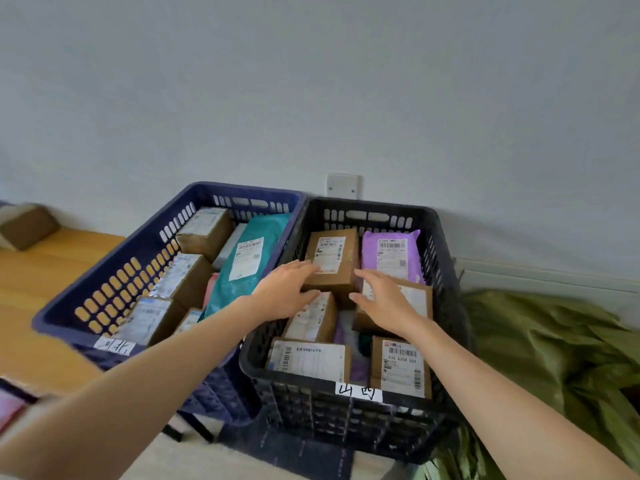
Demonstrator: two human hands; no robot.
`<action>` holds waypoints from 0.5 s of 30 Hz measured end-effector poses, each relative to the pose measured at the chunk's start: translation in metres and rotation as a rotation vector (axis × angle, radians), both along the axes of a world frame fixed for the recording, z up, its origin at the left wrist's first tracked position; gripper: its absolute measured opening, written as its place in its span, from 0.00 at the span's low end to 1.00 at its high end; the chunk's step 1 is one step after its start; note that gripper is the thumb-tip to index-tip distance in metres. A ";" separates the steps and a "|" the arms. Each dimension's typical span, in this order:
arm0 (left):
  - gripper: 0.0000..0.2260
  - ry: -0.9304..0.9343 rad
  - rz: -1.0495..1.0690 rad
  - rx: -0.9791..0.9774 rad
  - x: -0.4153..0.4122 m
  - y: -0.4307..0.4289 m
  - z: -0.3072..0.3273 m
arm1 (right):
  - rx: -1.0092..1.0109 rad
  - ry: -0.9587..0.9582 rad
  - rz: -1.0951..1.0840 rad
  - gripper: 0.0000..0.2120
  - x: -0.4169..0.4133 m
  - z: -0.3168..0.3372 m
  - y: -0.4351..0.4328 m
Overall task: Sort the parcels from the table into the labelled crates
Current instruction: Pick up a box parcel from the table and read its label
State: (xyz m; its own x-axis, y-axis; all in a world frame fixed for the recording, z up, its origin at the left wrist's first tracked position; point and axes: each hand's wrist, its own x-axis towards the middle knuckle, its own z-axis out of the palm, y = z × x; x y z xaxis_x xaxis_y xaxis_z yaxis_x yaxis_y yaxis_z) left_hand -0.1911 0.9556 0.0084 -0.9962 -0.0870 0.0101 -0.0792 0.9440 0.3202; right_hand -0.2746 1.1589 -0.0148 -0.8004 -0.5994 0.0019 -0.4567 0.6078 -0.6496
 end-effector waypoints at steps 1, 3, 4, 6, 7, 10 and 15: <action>0.25 0.016 0.039 0.007 0.012 -0.007 0.004 | -0.022 0.004 0.025 0.26 0.006 0.002 -0.012; 0.24 0.043 0.080 0.020 0.025 -0.017 0.009 | -0.052 -0.005 0.047 0.25 0.013 0.005 -0.028; 0.23 0.051 0.112 0.018 0.034 -0.024 0.012 | -0.060 -0.015 0.071 0.25 0.019 0.007 -0.039; 0.23 0.059 0.169 0.013 0.053 -0.040 0.017 | -0.067 -0.022 0.117 0.24 0.029 0.011 -0.061; 0.23 0.057 0.200 0.008 0.063 -0.049 0.020 | -0.071 -0.021 0.140 0.24 0.035 0.013 -0.074; 0.21 0.068 0.268 0.005 0.092 -0.081 0.026 | -0.057 0.000 0.192 0.24 0.052 0.021 -0.116; 0.22 0.132 0.376 0.001 0.143 -0.148 0.034 | -0.071 0.026 0.303 0.24 0.081 0.028 -0.196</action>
State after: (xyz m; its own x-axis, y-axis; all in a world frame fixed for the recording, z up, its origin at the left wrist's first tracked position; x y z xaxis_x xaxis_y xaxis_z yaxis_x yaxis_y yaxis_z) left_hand -0.0477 0.8076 0.0427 -0.8849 -0.4456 0.1357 -0.3773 0.8566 0.3520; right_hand -0.1932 0.9630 0.0131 -0.5844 -0.8084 0.0703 -0.6269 0.3949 -0.6716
